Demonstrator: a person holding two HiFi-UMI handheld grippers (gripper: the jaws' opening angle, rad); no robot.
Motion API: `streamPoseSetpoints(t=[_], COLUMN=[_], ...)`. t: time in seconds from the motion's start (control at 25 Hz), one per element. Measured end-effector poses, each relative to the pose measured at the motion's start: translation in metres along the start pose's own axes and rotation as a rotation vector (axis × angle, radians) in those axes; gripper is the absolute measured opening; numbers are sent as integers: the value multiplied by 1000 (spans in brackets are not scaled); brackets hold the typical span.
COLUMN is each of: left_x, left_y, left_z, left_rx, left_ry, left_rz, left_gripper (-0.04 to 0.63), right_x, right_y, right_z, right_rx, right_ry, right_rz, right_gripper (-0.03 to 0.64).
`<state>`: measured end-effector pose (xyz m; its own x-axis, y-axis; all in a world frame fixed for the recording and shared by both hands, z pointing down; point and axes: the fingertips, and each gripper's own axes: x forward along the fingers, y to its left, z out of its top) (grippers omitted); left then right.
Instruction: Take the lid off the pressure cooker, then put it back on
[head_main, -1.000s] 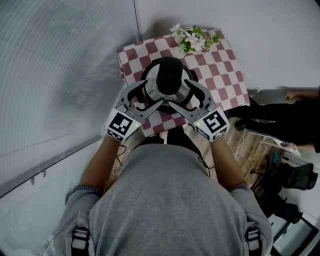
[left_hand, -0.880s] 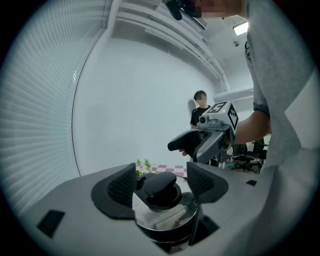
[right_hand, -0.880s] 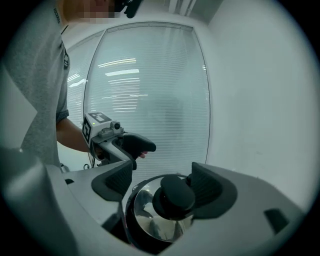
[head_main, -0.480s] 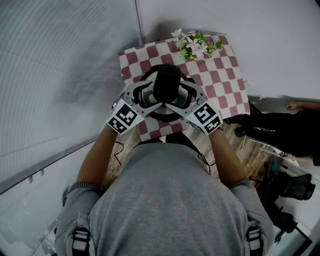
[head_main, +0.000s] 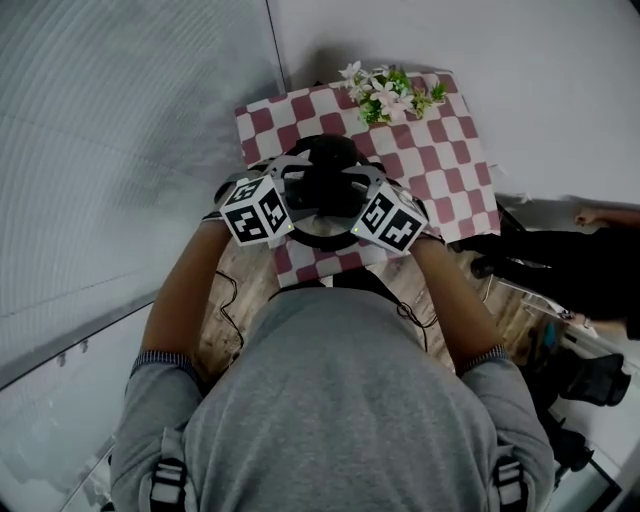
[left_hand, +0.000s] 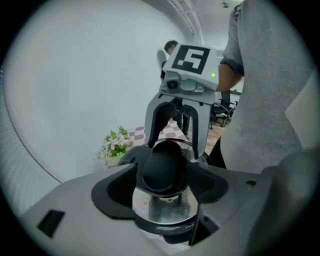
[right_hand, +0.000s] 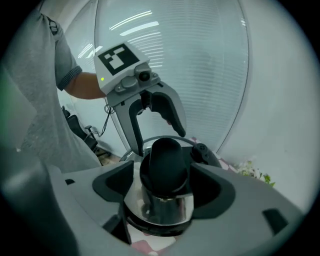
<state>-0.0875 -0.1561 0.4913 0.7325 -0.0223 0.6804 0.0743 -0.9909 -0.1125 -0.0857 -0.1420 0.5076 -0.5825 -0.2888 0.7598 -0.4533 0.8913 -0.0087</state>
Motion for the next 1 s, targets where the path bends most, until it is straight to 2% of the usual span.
streamPoseSetpoints(t=[0.16, 0.32, 0.52, 0.68, 1.0], left_x=[12, 20, 28, 29, 35], left_y=[-6, -7, -6, -7, -9], left_z=[-7, -5, -10, -11, -18], left_rx=[86, 142, 168, 158, 190], left_ry=[124, 179, 236, 239, 312], left_rz=[-81, -121, -154, -178, -242], left_gripper=[341, 341, 309, 304, 310], right_x=[7, 13, 22, 25, 27], right_y=[-4, -6, -5, -6, -5], right_z=[0, -6, -15, -20, -19], right_rx=[-32, -35, -44, -55, -42], right_ry=[75, 153, 222, 264, 284], right_rz=[16, 44, 56, 50, 81], right_gripper=[359, 348, 337, 331, 313])
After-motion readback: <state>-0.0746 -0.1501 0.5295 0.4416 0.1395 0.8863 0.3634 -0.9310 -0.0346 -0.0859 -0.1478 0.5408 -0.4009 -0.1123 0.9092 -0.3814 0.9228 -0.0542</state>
